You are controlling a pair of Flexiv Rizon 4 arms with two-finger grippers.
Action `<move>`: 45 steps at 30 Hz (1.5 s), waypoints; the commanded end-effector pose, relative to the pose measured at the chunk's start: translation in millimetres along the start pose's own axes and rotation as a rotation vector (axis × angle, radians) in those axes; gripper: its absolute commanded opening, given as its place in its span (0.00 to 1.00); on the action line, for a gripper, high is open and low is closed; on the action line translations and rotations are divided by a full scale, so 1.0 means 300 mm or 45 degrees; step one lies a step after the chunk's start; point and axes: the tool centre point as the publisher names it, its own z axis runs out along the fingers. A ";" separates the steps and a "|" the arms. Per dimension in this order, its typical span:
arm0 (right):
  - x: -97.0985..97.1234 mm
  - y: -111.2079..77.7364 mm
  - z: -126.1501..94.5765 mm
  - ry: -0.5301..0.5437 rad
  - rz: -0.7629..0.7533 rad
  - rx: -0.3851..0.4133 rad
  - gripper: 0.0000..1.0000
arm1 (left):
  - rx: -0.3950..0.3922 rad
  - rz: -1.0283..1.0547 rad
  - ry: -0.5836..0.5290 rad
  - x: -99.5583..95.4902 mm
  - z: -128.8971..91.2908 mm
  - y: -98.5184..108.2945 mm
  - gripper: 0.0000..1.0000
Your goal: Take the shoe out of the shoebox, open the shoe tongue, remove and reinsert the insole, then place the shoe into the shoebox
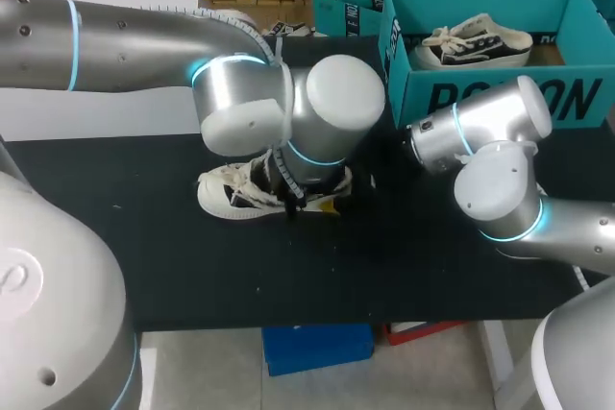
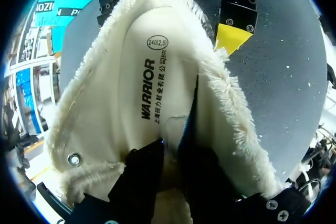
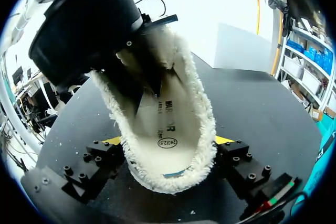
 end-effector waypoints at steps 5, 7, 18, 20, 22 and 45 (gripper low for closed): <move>-0.008 -0.003 -0.003 -0.002 0.003 0.002 0.00 | 0.101 -0.048 -0.110 -0.010 0.175 0.002 0.16; -0.008 -0.003 -0.003 -0.002 0.003 0.002 0.00 | 0.132 -0.062 -0.108 -0.027 0.174 -0.005 0.16; -0.008 -0.003 -0.003 -0.002 0.003 0.002 0.00 | 0.205 -0.083 -0.117 -0.082 0.177 -0.031 0.12; -0.008 -0.003 -0.003 -0.002 0.003 0.002 0.00 | 0.209 -0.075 -0.115 -0.081 0.179 -0.036 0.05; -0.008 -0.003 -0.003 -0.002 0.003 0.002 0.00 | 0.220 -0.067 -0.106 -0.082 0.180 -0.038 0.00; -0.008 -0.003 -0.003 -0.002 0.003 0.002 0.00 | 0.453 0.081 0.286 -0.017 -0.015 -0.056 0.00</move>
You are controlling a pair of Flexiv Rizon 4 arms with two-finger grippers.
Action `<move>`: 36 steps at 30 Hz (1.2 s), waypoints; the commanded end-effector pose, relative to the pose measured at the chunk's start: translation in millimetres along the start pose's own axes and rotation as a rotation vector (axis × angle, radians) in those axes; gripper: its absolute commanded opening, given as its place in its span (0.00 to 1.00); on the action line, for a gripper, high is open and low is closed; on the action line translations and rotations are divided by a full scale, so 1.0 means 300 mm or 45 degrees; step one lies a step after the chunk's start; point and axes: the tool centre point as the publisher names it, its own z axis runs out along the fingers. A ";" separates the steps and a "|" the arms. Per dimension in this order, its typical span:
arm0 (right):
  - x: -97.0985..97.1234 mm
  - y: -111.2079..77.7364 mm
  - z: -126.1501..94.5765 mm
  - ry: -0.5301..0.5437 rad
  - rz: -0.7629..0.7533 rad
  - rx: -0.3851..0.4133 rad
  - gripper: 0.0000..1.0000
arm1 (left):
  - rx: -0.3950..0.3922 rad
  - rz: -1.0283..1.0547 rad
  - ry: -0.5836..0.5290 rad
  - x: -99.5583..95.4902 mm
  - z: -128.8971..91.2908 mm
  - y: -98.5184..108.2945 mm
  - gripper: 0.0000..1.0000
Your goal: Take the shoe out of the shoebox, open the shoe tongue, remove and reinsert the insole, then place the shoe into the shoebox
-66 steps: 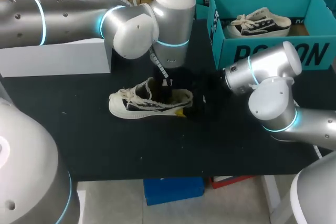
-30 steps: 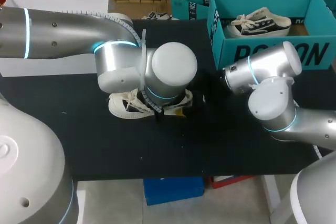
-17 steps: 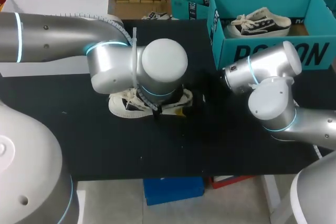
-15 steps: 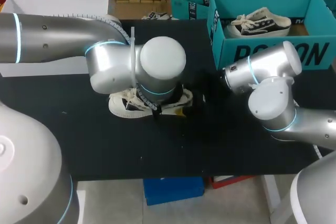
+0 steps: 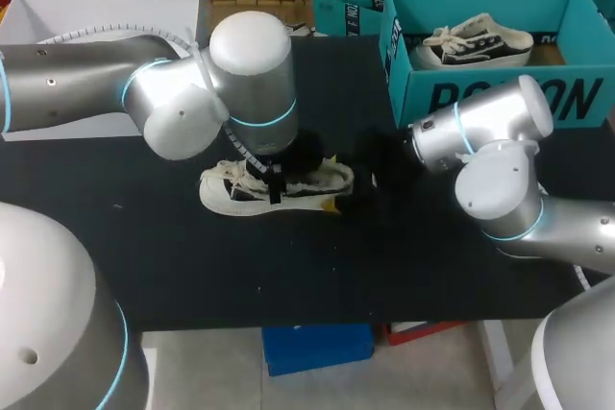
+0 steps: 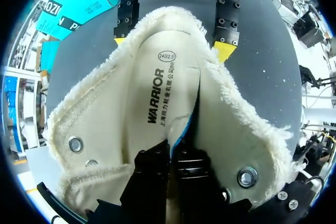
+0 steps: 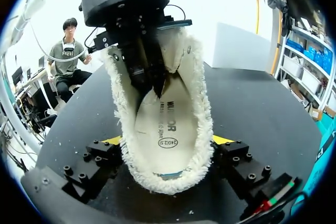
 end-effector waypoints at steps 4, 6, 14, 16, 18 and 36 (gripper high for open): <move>-0.003 0.000 0.002 0.000 0.000 0.001 0.00 | 0.074 0.027 0.039 0.018 -0.035 -0.042 0.00; -0.003 0.000 0.002 0.000 0.000 0.001 0.00 | 0.091 0.030 0.058 0.018 -0.048 -0.049 0.00; -0.003 0.000 0.002 0.000 0.000 0.001 0.00 | 0.124 0.029 0.085 0.022 -0.080 -0.072 0.00; -0.003 0.000 0.002 0.000 0.000 0.001 0.00 | 0.126 0.028 0.085 0.023 -0.082 -0.075 0.00; -0.003 0.000 0.002 0.000 0.000 0.001 0.00 | 0.126 0.029 0.086 0.024 -0.082 -0.076 0.00; -0.003 0.000 0.002 0.000 0.000 0.001 0.00 | 0.195 -0.013 0.125 -0.004 -0.089 -0.028 0.00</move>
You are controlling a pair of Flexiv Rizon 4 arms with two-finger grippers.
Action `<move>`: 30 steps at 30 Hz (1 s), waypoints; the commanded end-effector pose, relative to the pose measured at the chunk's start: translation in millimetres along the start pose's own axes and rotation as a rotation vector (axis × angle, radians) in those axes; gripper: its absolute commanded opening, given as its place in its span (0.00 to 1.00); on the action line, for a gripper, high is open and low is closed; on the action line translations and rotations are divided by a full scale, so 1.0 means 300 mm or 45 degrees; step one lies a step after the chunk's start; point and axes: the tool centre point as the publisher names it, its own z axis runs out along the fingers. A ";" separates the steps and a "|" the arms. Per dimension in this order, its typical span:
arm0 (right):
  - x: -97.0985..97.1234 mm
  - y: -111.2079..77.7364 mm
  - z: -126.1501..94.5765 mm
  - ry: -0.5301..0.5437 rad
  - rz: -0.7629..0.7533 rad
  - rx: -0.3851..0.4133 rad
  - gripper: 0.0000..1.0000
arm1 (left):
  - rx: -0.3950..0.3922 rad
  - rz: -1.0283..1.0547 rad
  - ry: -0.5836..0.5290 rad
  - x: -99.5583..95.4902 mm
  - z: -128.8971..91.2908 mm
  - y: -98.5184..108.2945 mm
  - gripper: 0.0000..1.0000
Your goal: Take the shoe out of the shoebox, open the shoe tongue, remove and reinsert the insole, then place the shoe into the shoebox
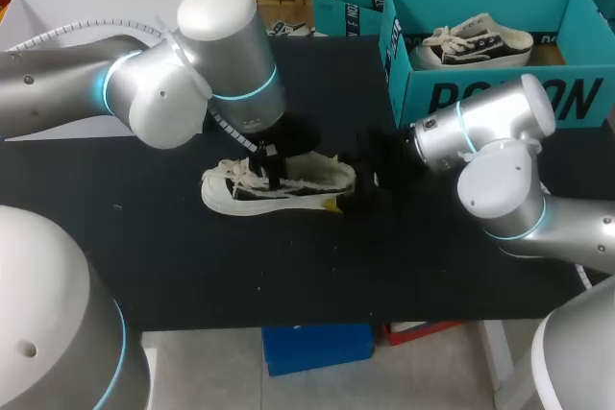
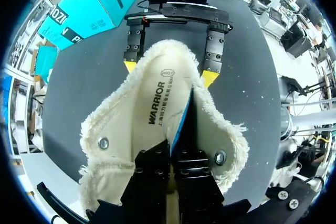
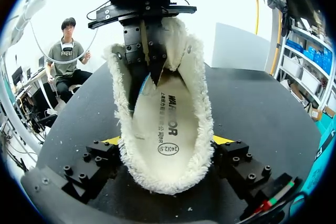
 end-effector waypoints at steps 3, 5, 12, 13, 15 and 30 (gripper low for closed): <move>-0.003 0.002 0.013 -0.002 0.001 0.002 0.00 | 0.036 0.004 0.014 0.001 -0.008 0.022 0.00; -0.003 0.002 0.013 -0.002 0.001 0.002 0.00 | 0.045 0.007 0.016 0.003 -0.012 0.023 0.00; -0.003 0.002 0.013 -0.002 0.001 0.002 0.00 | 0.056 0.010 0.021 0.003 -0.015 0.026 0.00; -0.003 0.002 0.013 -0.002 0.001 0.002 0.00 | 0.060 0.010 0.022 0.002 -0.016 0.027 0.00; -0.003 0.002 0.013 -0.002 0.001 0.002 0.00 | 0.072 0.010 0.031 0.002 -0.018 0.028 0.00; -0.003 0.002 0.013 -0.002 0.001 0.002 0.00 | 0.142 0.021 0.067 -0.009 -0.044 0.028 0.00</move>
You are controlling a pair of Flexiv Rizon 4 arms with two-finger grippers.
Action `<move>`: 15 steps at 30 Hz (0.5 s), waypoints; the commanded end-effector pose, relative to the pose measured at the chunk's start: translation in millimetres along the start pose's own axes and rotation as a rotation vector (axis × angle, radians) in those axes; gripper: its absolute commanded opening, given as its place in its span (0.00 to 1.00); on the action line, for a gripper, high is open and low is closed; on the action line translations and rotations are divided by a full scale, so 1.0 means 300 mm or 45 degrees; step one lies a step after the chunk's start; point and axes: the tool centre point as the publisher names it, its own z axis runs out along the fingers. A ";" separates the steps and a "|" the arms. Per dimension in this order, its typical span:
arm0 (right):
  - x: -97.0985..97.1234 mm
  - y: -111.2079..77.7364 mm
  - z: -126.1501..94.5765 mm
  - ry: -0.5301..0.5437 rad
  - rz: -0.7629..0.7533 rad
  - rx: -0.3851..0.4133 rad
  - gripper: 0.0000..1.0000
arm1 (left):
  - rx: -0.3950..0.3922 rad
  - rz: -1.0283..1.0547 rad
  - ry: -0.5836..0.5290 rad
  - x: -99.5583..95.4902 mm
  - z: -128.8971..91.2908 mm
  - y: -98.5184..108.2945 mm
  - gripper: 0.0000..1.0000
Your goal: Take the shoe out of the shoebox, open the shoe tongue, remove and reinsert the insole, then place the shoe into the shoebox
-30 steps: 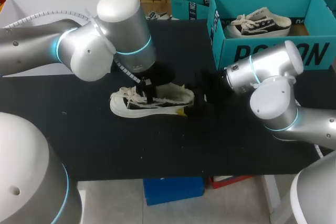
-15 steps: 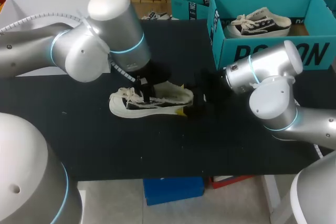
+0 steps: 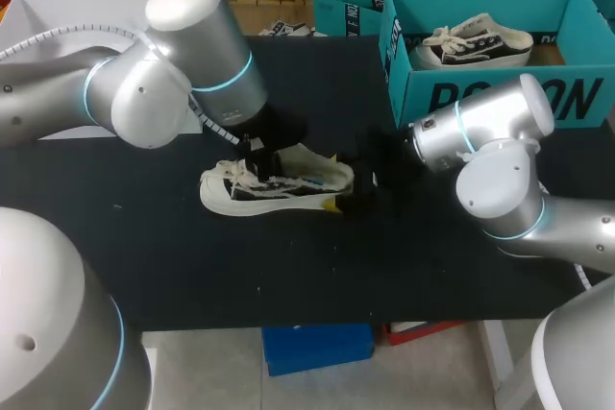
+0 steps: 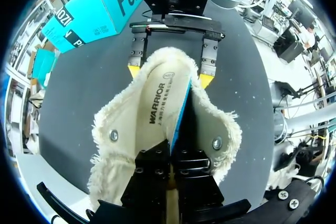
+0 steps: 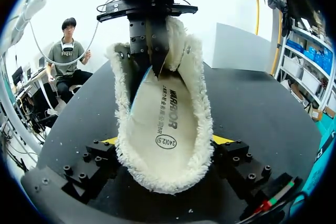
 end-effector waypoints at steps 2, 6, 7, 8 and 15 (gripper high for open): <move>-0.004 -0.003 0.009 -0.003 0.002 0.001 0.00 | 0.030 0.008 0.006 0.000 -0.017 0.011 0.00; -0.004 -0.003 0.009 -0.003 0.002 0.001 0.00 | 0.038 0.013 0.007 0.000 -0.021 0.007 0.00; -0.004 -0.003 0.009 -0.003 0.002 0.001 0.00 | 0.039 0.013 0.007 0.000 -0.022 0.006 0.00; -0.004 -0.003 0.009 -0.003 0.002 0.001 0.00 | 0.040 0.014 0.008 0.000 -0.022 0.006 0.00; -0.004 -0.003 0.009 -0.003 0.002 0.001 0.00 | 0.024 0.033 0.023 0.003 -0.013 -0.014 0.00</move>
